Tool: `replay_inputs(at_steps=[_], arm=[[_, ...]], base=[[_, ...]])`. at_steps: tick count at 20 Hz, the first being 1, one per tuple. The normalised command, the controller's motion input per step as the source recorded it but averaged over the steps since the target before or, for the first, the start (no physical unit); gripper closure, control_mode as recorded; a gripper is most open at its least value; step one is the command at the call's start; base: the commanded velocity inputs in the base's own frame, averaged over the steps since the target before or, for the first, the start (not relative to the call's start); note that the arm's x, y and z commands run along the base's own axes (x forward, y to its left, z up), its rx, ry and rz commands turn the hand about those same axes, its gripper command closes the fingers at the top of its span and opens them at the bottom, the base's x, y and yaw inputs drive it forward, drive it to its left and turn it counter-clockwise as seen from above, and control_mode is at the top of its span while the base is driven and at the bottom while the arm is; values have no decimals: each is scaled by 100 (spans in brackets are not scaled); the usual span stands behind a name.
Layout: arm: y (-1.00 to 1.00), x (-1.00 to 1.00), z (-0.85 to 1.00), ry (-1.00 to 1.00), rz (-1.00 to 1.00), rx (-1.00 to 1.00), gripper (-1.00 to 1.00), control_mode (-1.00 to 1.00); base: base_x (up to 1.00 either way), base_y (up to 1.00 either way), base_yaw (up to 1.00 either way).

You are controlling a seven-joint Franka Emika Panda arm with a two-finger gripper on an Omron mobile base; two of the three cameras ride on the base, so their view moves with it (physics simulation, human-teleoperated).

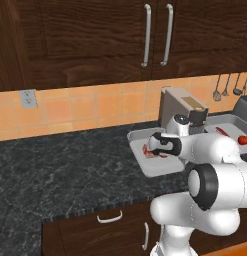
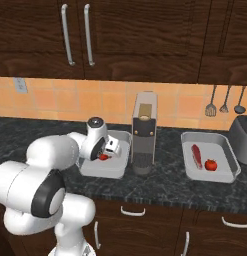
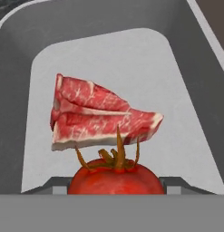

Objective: Place one tomato and one steak in each tupperware on the nearby counter, to pack two identical lunches.

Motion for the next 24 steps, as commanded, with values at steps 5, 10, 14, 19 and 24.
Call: replay_inputs(at_steps=[5, 10, 14, 19, 24], arm=[[0, 7, -13, 2, 0, 0, -100, -100], [0, 3, -7, 0, 0, 0, -100, -100], [0, 13, -14, 0, 0, 0, -100, -100], [0, 26, -9, 0, 0, 0, -100, -100], [0, -61, 57, -7, 0, 0, -100, -100]], base=[[0, 0, 0], [0, 0, 0], [0, 0, 0], [0, 0, 0], [0, 0, 0]])
